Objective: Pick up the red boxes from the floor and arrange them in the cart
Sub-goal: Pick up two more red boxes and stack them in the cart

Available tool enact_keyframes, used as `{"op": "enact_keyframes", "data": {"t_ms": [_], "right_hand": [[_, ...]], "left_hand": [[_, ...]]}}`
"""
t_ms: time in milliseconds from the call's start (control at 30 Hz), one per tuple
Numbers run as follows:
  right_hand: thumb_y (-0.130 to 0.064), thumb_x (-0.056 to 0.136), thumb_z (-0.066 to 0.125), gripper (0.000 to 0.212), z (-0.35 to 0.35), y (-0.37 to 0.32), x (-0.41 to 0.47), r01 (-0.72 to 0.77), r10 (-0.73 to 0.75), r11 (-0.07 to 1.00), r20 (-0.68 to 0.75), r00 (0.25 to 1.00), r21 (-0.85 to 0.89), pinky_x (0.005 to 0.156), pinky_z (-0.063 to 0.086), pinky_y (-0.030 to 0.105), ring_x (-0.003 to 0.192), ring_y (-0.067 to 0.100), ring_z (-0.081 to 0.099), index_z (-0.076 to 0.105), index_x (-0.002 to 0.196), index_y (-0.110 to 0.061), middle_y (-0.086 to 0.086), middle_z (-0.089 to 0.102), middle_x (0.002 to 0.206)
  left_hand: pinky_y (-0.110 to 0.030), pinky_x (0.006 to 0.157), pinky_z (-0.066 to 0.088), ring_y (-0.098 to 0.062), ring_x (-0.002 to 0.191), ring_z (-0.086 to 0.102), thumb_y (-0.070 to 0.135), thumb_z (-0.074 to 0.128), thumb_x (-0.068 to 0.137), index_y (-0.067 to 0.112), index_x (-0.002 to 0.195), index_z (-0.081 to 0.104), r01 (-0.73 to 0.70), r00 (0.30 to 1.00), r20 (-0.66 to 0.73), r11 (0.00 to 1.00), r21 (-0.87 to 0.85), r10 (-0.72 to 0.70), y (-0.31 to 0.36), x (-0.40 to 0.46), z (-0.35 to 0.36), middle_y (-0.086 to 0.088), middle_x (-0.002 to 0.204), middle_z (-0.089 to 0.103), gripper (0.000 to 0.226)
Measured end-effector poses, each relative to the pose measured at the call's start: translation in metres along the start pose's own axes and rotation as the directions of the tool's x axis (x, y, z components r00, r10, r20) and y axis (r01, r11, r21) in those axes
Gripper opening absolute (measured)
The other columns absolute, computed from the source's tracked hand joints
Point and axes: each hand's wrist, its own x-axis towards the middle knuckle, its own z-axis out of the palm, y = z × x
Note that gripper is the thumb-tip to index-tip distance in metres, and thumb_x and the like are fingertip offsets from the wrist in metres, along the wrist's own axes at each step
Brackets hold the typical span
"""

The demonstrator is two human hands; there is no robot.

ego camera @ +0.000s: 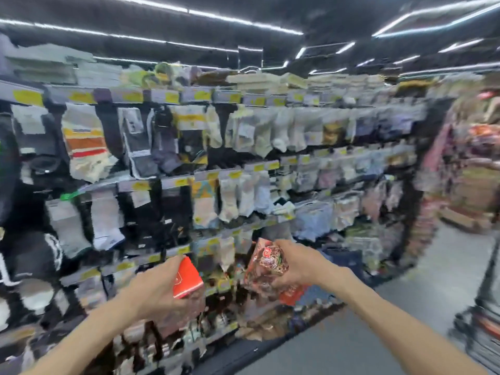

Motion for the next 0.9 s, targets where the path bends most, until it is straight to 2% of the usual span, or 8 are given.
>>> {"op": "enact_keyframes", "data": {"t_ms": [133,233,367,433,500,567,667,900], "right_hand": [[-0.068,0.066,0.08,0.105,-0.013,0.111,-0.047,-0.196,0.195,0.981,-0.052,0.979,-0.009,0.094,0.049,0.04,0.125,0.024,0.055,0.032,0.149,-0.024,0.0,0.052,0.141],[-0.071,0.056,0.077,0.099,-0.021,0.199,-0.084,-0.359,0.359,0.933,-0.068,0.931,0.02,0.09,0.052,0.041,0.116,0.024,0.06,0.038,0.137,-0.027,-0.002,0.058,0.129],[-0.078,0.053,0.074,0.106,-0.034,0.297,-0.133,-0.488,0.49,0.872,-0.091,0.867,0.045,0.092,0.053,0.041,0.116,0.022,0.06,0.039,0.14,-0.028,-0.003,0.059,0.129],[-0.072,0.057,0.08,0.101,-0.042,0.333,-0.153,-0.563,0.567,0.824,-0.095,0.818,0.068,0.088,0.054,0.036,0.108,0.02,0.062,0.041,0.138,-0.027,-0.003,0.061,0.124],[-0.073,0.059,0.081,0.106,-0.05,0.367,-0.171,-0.632,0.638,0.77,-0.105,0.763,0.085,0.087,0.056,0.04,0.104,0.02,0.064,0.036,0.142,-0.025,-0.003,0.063,0.123],[-0.074,0.059,0.081,0.112,-0.055,0.399,-0.185,-0.674,0.681,0.732,-0.131,0.721,0.098,0.09,0.056,0.042,0.109,0.02,0.064,0.032,0.147,-0.025,-0.003,0.061,0.13],[-0.067,0.064,0.084,0.108,-0.063,0.451,-0.195,-0.743,0.753,0.657,-0.153,0.64,0.125,0.093,0.052,0.038,0.117,0.019,0.059,0.034,0.148,-0.022,-0.004,0.056,0.137],[-0.072,0.055,0.082,0.109,-0.092,0.584,-0.196,-0.873,0.894,0.446,-0.153,0.422,0.199,0.093,0.054,0.038,0.112,0.014,0.063,0.037,0.144,-0.028,-0.007,0.06,0.133]], "left_hand": [[-0.033,0.089,0.048,-0.02,0.118,0.058,0.085,0.057,0.065,0.024,0.156,0.011,-0.147,0.988,0.033,0.988,-0.048,0.148,0.092,0.097,0.02,0.003,0.14,0.052,0.118],[-0.033,0.085,0.046,-0.021,0.118,0.058,0.079,0.063,0.069,0.026,0.153,0.015,-0.291,0.956,0.021,0.956,-0.036,0.292,0.174,0.166,0.032,0.002,0.139,0.053,0.11],[-0.033,0.082,0.046,-0.018,0.118,0.058,0.076,0.064,0.066,0.024,0.151,0.021,-0.453,0.888,0.037,0.885,-0.11,0.459,0.272,0.245,0.041,0.005,0.137,0.054,0.109],[-0.034,0.08,0.047,-0.018,0.114,0.059,0.077,0.062,0.063,0.025,0.149,0.023,-0.513,0.851,0.046,0.846,-0.144,0.524,0.316,0.281,0.044,0.007,0.131,0.056,0.108],[-0.034,0.076,0.045,-0.019,0.11,0.06,0.075,0.062,0.062,0.024,0.147,0.026,-0.58,0.804,0.049,0.8,-0.154,0.592,0.359,0.319,0.049,0.006,0.126,0.058,0.105],[-0.033,0.071,0.041,-0.02,0.103,0.062,0.072,0.063,0.063,0.022,0.144,0.029,-0.639,0.757,0.049,0.754,-0.154,0.652,0.402,0.358,0.054,0.006,0.115,0.059,0.101],[-0.034,0.07,0.044,-0.017,0.09,0.06,0.075,0.058,0.058,0.025,0.135,0.036,-0.709,0.687,0.051,0.684,-0.173,0.725,0.464,0.422,0.065,0.01,0.103,0.055,0.094],[-0.034,0.075,0.045,-0.021,0.098,0.061,0.072,0.064,0.061,0.024,0.134,0.036,-0.851,0.509,-0.006,0.502,-0.156,0.861,0.603,0.583,0.085,0.006,0.109,0.057,0.092]]}}
